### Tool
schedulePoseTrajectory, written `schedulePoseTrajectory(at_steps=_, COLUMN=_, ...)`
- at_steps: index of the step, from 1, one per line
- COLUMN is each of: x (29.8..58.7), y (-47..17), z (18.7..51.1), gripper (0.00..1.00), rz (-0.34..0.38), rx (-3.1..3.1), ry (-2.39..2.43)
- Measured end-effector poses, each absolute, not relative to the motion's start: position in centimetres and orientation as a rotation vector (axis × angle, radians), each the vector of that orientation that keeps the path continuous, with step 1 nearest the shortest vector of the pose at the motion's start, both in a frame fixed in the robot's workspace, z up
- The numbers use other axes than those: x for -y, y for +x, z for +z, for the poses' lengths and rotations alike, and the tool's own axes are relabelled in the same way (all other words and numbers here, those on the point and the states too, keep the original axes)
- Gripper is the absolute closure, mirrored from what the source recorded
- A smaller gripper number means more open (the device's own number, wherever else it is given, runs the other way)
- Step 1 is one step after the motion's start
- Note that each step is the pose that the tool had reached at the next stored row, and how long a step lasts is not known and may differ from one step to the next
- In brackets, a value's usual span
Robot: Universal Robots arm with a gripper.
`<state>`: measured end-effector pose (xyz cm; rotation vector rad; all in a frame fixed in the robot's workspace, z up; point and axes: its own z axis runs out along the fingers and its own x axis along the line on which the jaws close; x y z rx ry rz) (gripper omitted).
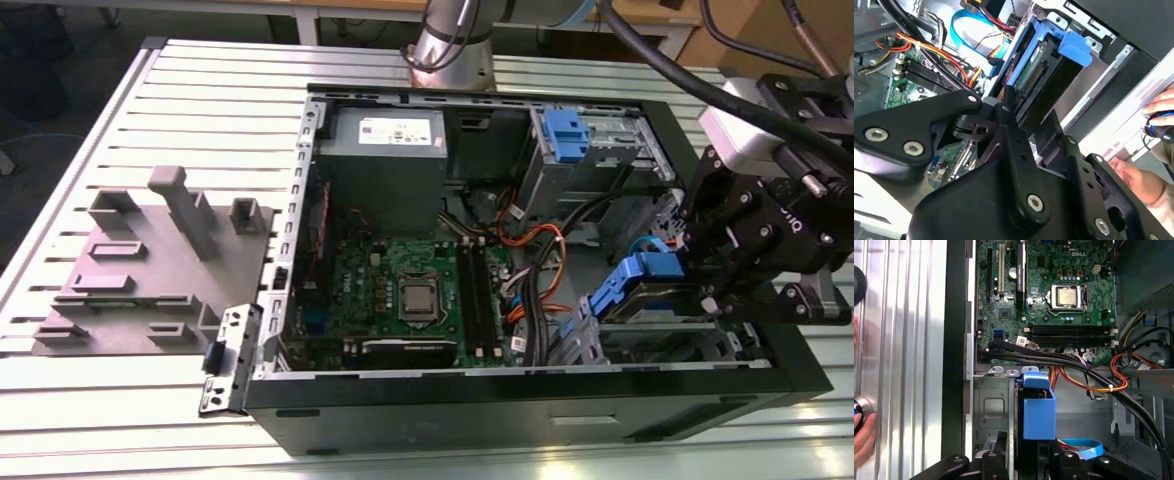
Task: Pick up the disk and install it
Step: 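Insert the disk into the insertion slot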
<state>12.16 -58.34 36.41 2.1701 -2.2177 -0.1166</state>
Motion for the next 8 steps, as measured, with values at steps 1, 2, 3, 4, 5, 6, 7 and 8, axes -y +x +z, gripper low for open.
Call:
schedulePoseTrajectory(at_steps=1, x=58.33, y=12.16, z=36.47, gripper=0.58, rz=-0.115, rx=2.217, ry=2.17)
schedulePoseTrajectory(at_steps=2, x=58.33, y=12.16, z=36.47, gripper=0.58, rz=-0.115, rx=2.217, ry=2.17)
schedulePoseTrajectory(at_steps=3, x=58.33, y=12.16, z=36.47, gripper=0.58, rz=-0.115, rx=2.217, ry=2.17)
schedulePoseTrajectory(at_steps=4, x=58.33, y=12.16, z=36.47, gripper=0.58, rz=-0.116, rx=2.217, ry=2.17)
schedulePoseTrajectory(at_steps=5, x=58.33, y=12.16, z=36.47, gripper=0.58, rz=-0.116, rx=2.217, ry=2.17)
schedulePoseTrajectory(at_steps=6, x=58.33, y=12.16, z=36.47, gripper=0.58, rz=-0.116, rx=2.217, ry=2.17)
schedulePoseTrajectory(at_steps=7, x=58.33, y=12.16, z=36.48, gripper=0.58, rz=-0.116, rx=2.217, ry=2.17)
schedulePoseTrajectory(at_steps=8, x=58.33, y=12.16, z=36.48, gripper=0.56, rz=-0.116, rx=2.217, ry=2.17)
